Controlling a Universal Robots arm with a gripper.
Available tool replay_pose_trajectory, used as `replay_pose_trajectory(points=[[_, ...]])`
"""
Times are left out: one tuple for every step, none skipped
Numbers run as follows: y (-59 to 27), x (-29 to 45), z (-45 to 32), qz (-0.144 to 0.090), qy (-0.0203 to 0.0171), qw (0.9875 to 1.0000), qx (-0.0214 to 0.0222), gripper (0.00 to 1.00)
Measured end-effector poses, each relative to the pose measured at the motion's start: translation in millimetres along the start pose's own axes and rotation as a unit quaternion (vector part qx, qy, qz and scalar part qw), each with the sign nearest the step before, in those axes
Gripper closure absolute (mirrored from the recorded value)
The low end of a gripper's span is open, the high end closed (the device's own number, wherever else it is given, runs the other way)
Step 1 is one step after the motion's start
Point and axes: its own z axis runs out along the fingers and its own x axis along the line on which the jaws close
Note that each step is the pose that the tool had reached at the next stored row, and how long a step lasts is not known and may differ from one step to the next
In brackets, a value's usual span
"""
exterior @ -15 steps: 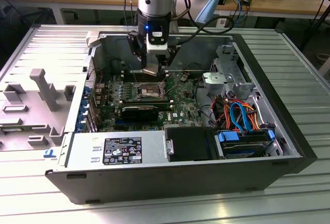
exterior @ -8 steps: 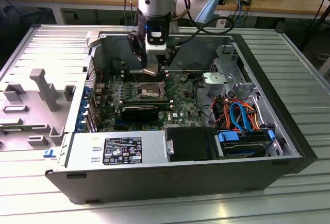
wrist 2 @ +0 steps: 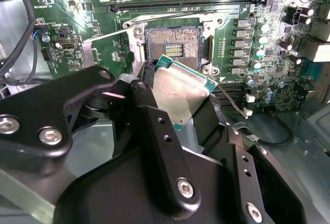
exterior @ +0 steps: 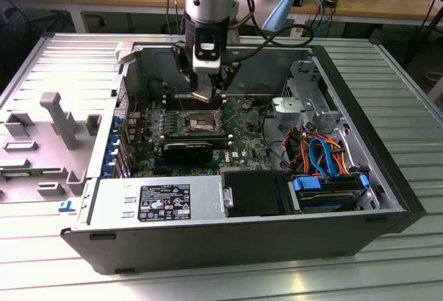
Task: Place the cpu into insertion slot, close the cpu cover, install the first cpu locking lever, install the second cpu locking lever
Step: 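Place the cpu into insertion slot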
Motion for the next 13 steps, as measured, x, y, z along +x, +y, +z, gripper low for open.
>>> replay_pose_trajectory(points=[[0.0, 0.0, 0.1, 0.003, 0.0000, 1.0000, -0.0001, 0.45], [0.0, 0.0, 0.2, 0.006, 0.0000, 1.0000, -0.0001, 0.45], [0.0, 0.0, 0.2, 0.008, -0.0001, 1.0000, -0.0001, 0.45], [0.0, 0.0, 0.3, 0.012, -0.0001, 0.9999, -0.0002, 0.45], [0.0, 0.0, 0.4, 0.016, -0.0001, 0.9999, -0.0003, 0.45], [0.0, 0.0, 0.5, 0.021, -0.0001, 0.9998, -0.0004, 0.45], [0.0, 0.0, 0.6, 0.026, -0.0001, 0.9997, -0.0005, 0.45], [0.0, 0.0, 0.8, 0.030, -0.0001, 0.9995, -0.0005, 0.45], [0.0, 0.0, 0.8, 0.035, -0.0002, 0.9994, -0.0005, 0.45], [0.0, 0.0, 1.0, 0.039, -0.0002, 0.9992, -0.0006, 0.45], [0.0, 0.0, 1.0, 0.042, -0.0002, 0.9991, -0.0006, 0.45], [0.0, 0.0, 1.1, 0.044, -0.0002, 0.9990, -0.0007, 0.45], [0.0, 0.0, 1.1, 0.047, -0.0002, 0.9989, -0.0007, 0.45]])
